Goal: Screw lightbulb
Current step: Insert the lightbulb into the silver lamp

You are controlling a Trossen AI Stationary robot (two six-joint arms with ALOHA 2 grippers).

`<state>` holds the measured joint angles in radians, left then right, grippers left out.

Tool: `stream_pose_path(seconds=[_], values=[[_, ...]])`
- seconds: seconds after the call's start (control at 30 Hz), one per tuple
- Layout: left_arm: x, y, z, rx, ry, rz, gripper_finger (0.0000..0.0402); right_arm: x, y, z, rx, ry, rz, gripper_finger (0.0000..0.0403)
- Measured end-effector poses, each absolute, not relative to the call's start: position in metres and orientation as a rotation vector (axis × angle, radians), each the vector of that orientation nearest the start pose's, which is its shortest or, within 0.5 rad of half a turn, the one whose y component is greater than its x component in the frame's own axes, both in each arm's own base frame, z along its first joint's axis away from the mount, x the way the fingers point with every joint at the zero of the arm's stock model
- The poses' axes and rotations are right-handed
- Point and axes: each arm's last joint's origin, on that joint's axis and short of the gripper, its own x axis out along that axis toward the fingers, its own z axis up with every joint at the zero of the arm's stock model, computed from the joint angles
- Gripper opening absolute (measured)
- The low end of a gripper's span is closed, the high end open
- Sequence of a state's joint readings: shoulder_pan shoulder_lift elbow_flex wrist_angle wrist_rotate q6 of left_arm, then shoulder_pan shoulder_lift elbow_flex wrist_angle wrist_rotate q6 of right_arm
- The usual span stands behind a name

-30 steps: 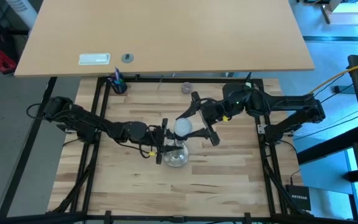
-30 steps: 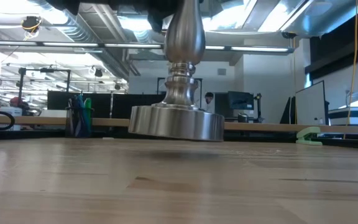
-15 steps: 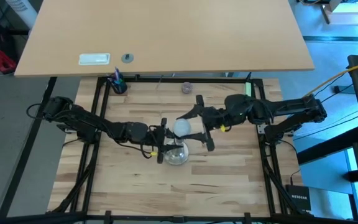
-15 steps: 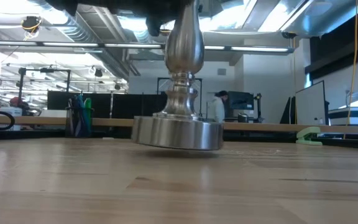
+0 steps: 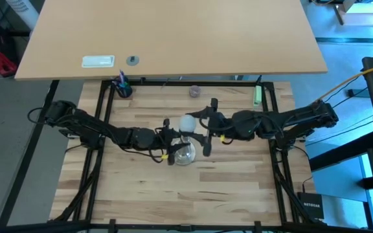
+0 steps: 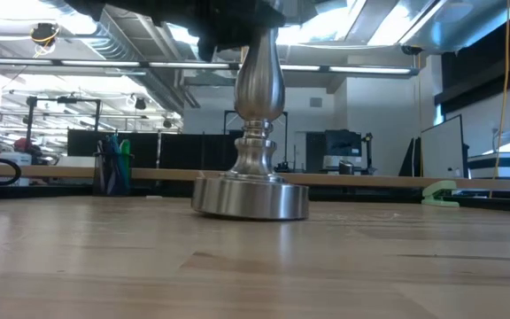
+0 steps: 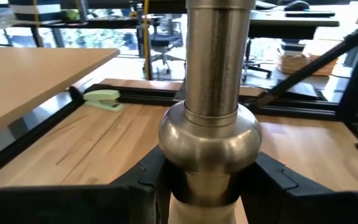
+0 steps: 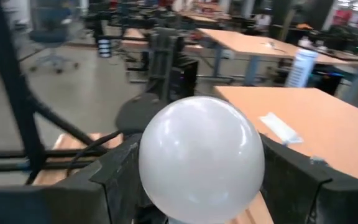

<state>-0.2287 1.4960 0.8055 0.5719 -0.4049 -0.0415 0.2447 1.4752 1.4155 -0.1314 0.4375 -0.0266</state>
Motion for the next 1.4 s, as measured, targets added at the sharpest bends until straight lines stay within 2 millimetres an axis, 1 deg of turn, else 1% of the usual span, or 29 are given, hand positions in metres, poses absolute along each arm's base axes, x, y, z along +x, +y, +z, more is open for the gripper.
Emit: stream_pose_path(seconds=[0.27,0.5,0.7,0.77,0.9,1.07,1.17,1.23,1.27,1.33,1.4], values=[[0.317,-0.06,0.243,-0.035,0.108,0.25,0.0124,0.338,0.068,0.386,0.014,0.162,-0.347,0.0266],[0.317,-0.06,0.243,-0.04,0.104,0.271,0.0124,0.339,0.079,0.383,0.044,0.126,-0.481,0.0266],[0.317,-0.06,0.242,-0.038,0.107,0.287,0.0124,0.349,0.087,0.373,0.06,0.106,-0.526,0.0266],[0.317,-0.06,0.242,-0.034,0.11,0.292,0.0124,0.351,0.093,0.372,0.05,0.099,-0.504,0.0266],[0.317,-0.061,0.241,-0.026,0.119,0.292,0.0124,0.351,0.095,0.374,-0.002,0.095,-0.468,0.0271],[0.317,-0.061,0.241,-0.015,0.122,0.288,0.0124,0.349,0.095,0.378,-0.035,0.11,-0.434,0.0303],[0.317,-0.061,0.243,0.0,0.114,0.286,0.0124,0.35,0.094,0.368,-0.085,0.173,-0.44,0.0321],[0.317,-0.061,0.243,-0.002,0.109,0.284,0.0124,0.355,0.096,0.359,-0.11,0.208,-0.425,0.0328],[0.317,-0.061,0.243,-0.003,0.112,0.284,0.0124,0.353,0.096,0.359,-0.113,0.214,-0.426,0.033],[0.317,-0.061,0.242,-0.004,0.118,0.283,0.0124,0.35,0.095,0.374,-0.071,0.147,-0.429,0.033],[0.317,-0.061,0.243,-0.011,0.115,0.284,0.0124,0.346,0.094,0.379,-0.064,0.13,-0.433,0.0329]])
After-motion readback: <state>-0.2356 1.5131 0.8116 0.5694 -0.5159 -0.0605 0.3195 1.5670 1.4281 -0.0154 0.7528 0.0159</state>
